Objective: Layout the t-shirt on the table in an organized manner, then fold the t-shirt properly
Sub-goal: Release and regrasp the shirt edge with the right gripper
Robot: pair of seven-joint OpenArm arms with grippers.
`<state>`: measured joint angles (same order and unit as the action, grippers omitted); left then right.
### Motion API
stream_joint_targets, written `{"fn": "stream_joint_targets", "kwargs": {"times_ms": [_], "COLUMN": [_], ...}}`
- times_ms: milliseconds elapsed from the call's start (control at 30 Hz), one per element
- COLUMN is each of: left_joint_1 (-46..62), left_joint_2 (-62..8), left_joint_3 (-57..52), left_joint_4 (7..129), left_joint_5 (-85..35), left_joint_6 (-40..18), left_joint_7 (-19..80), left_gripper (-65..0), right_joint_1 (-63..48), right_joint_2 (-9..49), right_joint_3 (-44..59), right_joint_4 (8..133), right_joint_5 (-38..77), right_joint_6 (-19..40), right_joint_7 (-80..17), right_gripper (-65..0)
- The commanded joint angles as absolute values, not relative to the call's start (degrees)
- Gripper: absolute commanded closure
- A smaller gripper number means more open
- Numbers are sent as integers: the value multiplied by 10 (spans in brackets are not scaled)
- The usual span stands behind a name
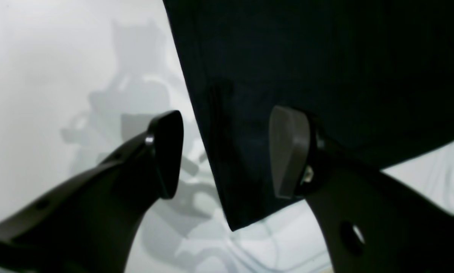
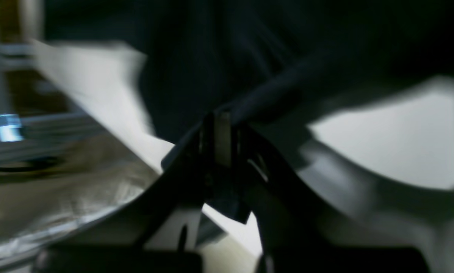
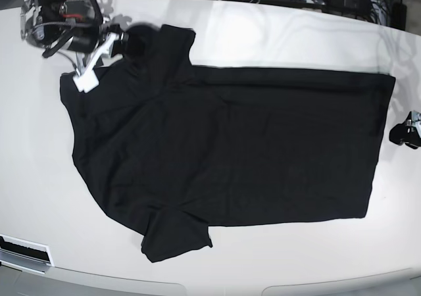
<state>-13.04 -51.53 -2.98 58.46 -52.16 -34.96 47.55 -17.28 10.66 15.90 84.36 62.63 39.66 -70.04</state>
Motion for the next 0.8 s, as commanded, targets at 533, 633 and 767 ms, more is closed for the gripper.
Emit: {"fn": "stream_joint_targets", "kwargs": {"times_ms": [533,633,767], "left_joint_1": [-136,-137,-137], "left_joint_2": [-533,-533,-533], "left_joint_3": [-36,-36,-36], "left_joint_4": [591,591,591], "left_joint_5": [-530,-530,-530], "left_joint_6": [-353,-353,-353], "left_joint_7": [466,466,465], "left_gripper": [-370,-370,-370], "right_joint_1": [-24,2,25], "right_joint_2": [121,121,121], "right_joint_3": [161,159,137], "right_joint_4": [976,971,958], "right_joint_5": [746,655,521], "right_joint_6": [400,400,400], "right_joint_7": [-779,-718,-615], "right_gripper": [0,0,0]}}
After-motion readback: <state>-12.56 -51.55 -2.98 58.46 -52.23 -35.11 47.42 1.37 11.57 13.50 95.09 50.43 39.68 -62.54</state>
